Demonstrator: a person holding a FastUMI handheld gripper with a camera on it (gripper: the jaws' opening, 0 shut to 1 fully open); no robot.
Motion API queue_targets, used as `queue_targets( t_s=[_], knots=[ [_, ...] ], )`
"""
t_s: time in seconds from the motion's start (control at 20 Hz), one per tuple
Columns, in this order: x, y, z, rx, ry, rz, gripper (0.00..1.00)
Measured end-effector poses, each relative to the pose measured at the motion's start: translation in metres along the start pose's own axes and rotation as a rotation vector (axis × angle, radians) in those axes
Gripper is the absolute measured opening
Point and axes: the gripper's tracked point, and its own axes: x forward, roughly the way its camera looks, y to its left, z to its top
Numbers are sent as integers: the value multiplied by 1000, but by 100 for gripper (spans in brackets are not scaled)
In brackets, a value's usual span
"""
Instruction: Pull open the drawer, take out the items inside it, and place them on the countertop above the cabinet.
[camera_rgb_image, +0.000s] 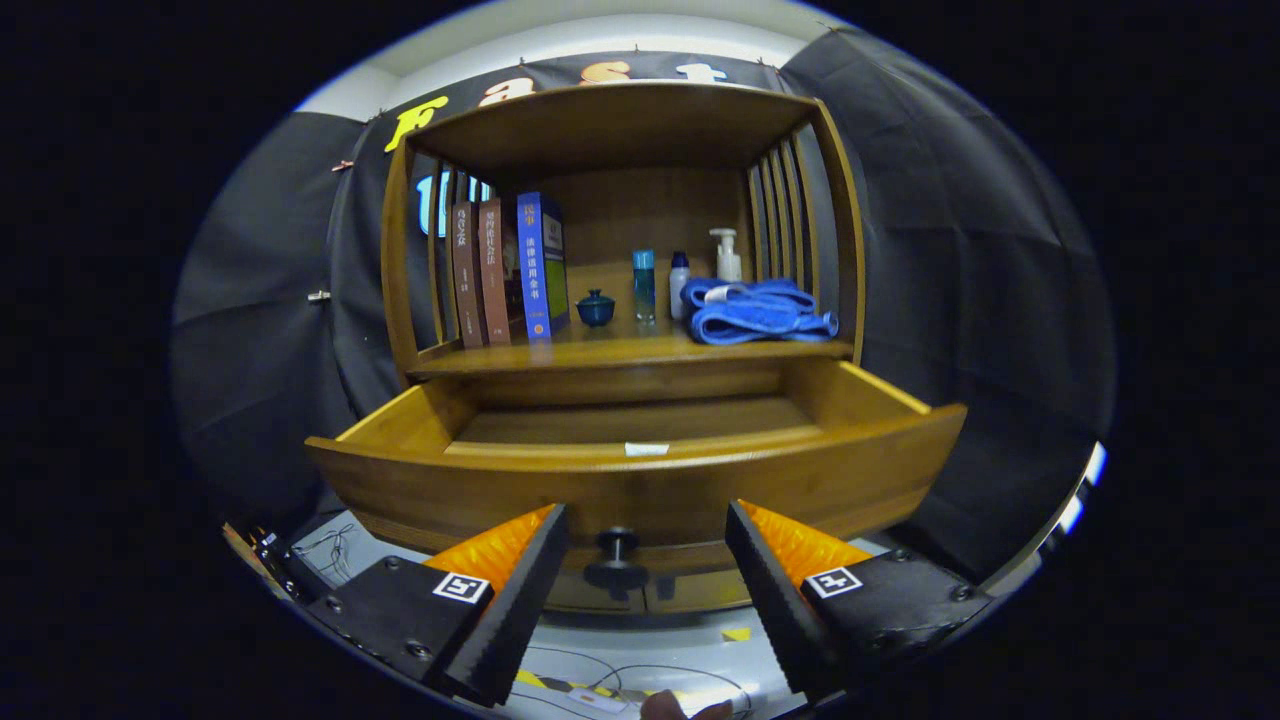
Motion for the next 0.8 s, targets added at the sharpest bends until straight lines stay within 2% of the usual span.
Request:
queue_targets(
  t_s=[0.15, 0.35, 0.5, 0.6, 0.8],
  knots=[
    [-3, 6, 51, 10, -31, 40, 99],
    [15, 10, 96, 5, 19, 74, 98],
    [40, 7, 91, 5, 190, 64, 99],
    [51, 18, 89, 38, 293, 102, 99],
    [84, 16, 68, -22, 486, 101, 99]
  ],
)
